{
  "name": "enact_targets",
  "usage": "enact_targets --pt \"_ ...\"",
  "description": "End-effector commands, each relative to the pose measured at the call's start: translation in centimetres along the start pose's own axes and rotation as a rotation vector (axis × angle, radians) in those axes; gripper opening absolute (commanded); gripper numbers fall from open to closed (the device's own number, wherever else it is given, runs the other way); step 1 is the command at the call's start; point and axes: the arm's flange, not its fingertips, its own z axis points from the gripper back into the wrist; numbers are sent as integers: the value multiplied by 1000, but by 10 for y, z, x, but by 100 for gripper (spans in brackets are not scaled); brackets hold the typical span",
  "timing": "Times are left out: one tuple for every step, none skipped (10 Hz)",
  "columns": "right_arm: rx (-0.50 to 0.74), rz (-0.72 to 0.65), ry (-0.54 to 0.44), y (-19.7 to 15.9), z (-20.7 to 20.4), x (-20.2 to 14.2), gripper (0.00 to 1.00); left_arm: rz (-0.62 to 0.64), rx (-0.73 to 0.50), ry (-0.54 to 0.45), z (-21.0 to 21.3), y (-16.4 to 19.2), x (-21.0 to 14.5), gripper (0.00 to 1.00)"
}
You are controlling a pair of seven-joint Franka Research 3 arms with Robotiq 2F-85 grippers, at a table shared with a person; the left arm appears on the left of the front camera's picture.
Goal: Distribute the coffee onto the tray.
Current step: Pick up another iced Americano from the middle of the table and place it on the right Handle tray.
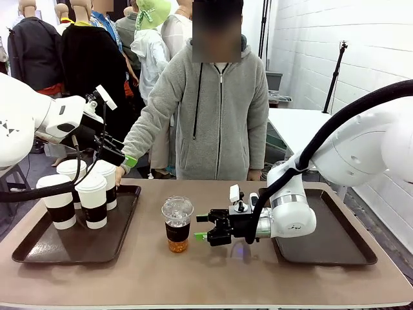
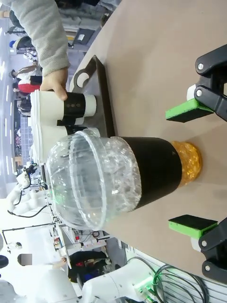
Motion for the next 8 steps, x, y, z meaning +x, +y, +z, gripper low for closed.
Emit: enact_targets --pt "-36 24 2 -2 -13 -2 100 2 -9 -2 -1 2 -2 100" --pt "-24 21 4 -3 -17 -3 100 2 -9 -2 -1 2 -2 100" --pt "-10 18 14 -3 -22 -2 100 2 -9 -2 -1 2 -2 100" --pt "-2 14 16 -3 -24 -2 100 2 -9 -2 -1 2 -2 100" --pt "1 14 17 -3 -25 -1 100 2 -9 -2 -1 2 -2 100" --pt "8 11 16 -2 -26 -1 100 2 -9 -2 -1 2 -2 100" --pt "16 14 18 -1 -28 -2 100 2 -9 -2 -1 2 -2 100" --pt "31 12 17 0 -32 -3 100 2 -9 -2 -1 2 -2 100"
